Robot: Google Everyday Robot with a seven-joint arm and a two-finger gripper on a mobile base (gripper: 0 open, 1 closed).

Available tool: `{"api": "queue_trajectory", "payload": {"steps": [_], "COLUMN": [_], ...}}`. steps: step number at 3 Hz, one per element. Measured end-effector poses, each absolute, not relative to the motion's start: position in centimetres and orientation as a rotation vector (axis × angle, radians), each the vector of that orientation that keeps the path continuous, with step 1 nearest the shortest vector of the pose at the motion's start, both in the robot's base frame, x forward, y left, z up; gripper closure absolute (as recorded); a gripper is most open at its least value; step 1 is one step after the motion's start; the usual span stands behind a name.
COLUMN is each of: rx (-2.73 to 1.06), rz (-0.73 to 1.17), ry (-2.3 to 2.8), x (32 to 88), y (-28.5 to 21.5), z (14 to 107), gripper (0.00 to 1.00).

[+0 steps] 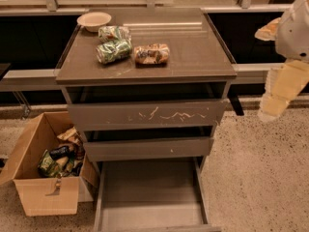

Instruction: Place orange can into bottom drawer

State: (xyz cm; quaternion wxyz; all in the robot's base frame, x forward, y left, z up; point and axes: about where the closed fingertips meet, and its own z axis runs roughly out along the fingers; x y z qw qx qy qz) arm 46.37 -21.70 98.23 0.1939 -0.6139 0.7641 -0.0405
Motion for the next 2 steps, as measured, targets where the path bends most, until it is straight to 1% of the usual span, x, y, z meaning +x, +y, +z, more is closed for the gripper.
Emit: {"api": "queue_trajectory", "payload": {"steps": [1,2], "rx": [-1.742,-1.720], "rz": [-0.038,0.057], "ry": [1.979,1.907], "x": [52.6,56.4], "y": [-20.3,-18.6], "z": [97.5,96.4], "gripper": [0.00,0.00]}}
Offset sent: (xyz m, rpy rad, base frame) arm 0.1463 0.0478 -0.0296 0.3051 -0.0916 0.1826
